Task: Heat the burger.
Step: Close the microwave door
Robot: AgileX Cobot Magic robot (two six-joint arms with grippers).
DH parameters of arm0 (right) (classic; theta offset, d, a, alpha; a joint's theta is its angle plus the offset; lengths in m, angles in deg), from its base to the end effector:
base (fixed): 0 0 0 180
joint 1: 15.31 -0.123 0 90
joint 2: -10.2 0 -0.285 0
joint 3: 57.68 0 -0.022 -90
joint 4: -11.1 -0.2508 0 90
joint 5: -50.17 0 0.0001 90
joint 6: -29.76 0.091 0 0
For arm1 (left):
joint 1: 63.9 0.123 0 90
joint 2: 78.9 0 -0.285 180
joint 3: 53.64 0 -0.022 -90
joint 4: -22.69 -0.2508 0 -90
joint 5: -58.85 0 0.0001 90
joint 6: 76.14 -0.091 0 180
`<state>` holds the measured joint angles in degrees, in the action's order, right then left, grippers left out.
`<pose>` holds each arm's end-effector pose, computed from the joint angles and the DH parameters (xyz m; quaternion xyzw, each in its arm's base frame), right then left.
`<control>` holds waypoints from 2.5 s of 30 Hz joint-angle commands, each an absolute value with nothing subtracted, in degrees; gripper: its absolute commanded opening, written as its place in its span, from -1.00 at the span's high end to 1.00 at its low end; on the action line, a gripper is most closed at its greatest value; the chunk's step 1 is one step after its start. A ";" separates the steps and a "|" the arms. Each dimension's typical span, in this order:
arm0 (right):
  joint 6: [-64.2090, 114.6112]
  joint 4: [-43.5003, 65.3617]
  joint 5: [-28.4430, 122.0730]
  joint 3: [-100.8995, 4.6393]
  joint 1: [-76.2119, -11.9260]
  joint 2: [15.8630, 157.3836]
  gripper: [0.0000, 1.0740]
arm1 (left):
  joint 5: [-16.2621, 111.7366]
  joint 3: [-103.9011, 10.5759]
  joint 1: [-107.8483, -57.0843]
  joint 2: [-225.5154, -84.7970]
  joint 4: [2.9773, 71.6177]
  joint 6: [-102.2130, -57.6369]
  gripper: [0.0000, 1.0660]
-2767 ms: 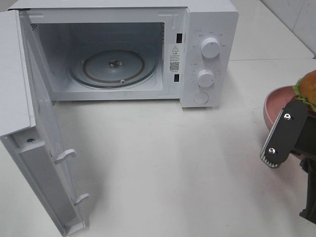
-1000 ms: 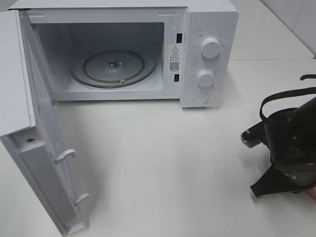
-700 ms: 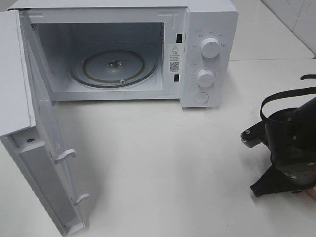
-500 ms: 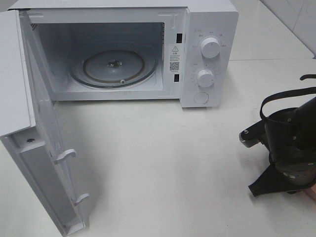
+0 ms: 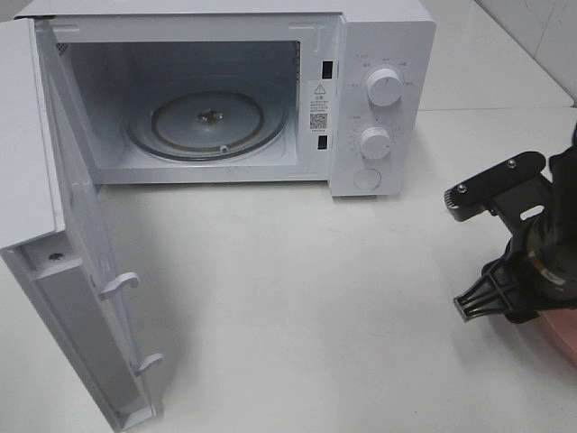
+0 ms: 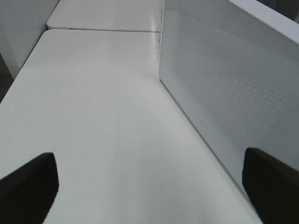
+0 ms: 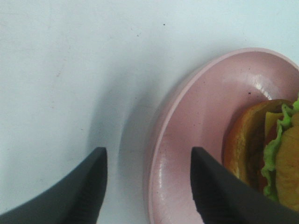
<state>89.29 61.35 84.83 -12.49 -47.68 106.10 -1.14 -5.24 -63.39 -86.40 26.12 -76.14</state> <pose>0.2115 0.0869 0.1461 -0.1181 0.9593 -0.1526 0.2061 -0.0054 -0.0048 0.2793 -0.0027 0.8472 -0.0275 0.5306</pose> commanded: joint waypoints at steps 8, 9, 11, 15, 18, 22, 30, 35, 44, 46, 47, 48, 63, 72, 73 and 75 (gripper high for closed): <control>69.92 46.91 80.59 -12.84 -47.39 94.24 -0.32 | -0.62 -5.12 -63.27 -85.94 25.95 -76.14 -0.88; 66.77 43.93 80.71 -12.84 -47.39 91.44 -0.39 | -0.62 -5.12 -63.27 -85.94 25.95 -76.14 -0.88; 64.19 41.30 81.16 -12.84 -47.39 88.92 -0.43 | -0.62 -5.12 -63.27 -85.94 25.95 -76.14 -0.88; 61.38 38.03 81.22 -12.84 -47.39 84.68 -0.43 | -0.62 -5.12 -63.27 -85.94 25.95 -76.14 -0.88; 59.09 35.11 81.85 -12.84 -47.39 80.32 -0.42 | -0.62 -5.12 -63.27 -85.94 25.95 -76.14 -0.88; 55.02 30.64 86.44 -12.84 -47.39 74.99 -0.42 | -0.62 -5.12 -63.27 -85.94 25.95 -76.14 -0.88; 46.66 24.11 97.15 -14.96 -47.39 69.21 -0.42 | -0.62 -5.12 -63.27 -85.94 25.95 -76.14 -0.88; 44.37 22.96 101.90 -17.59 -47.39 66.80 -0.42 | -0.62 -5.12 -63.27 -85.94 25.95 -76.14 -0.88; 43.51 22.16 108.55 -17.99 -47.39 55.05 -0.42 | -0.62 -5.12 -63.27 -85.94 25.95 -76.14 -0.88; 43.51 21.47 109.98 -17.76 -45.21 51.56 -0.42 | -0.62 -5.12 -63.27 -85.94 25.95 -76.14 -0.88; 43.51 21.47 109.98 -17.76 -45.21 51.56 -0.42 | -0.62 -5.12 -63.27 -85.94 25.95 -76.14 -0.88; 43.11 21.19 110.61 -17.48 -43.73 50.41 -0.42 | -0.62 -5.12 -63.27 -85.94 25.95 -76.14 -0.88; 32.51 12.88 113.59 -12.72 -24.47 30.82 -0.42 | -0.62 -5.12 -63.27 -85.94 25.95 -76.14 -0.88; 31.93 12.13 109.30 -9.97 -19.37 20.50 -0.42 | -0.62 -5.12 -63.27 -85.94 25.95 -76.14 -0.88; 31.93 12.13 109.30 -9.97 -19.37 20.50 -0.42 | -0.62 -5.12 -63.27 -85.94 25.95 -76.14 -0.88; 31.93 12.08 109.87 -9.68 -18.97 17.70 -0.42 | -0.62 -5.12 -63.27 -85.94 25.95 -76.14 -0.88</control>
<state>32.51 12.25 110.56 -10.09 -19.72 20.16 -1.14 -5.24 -63.39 -86.40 26.12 -76.14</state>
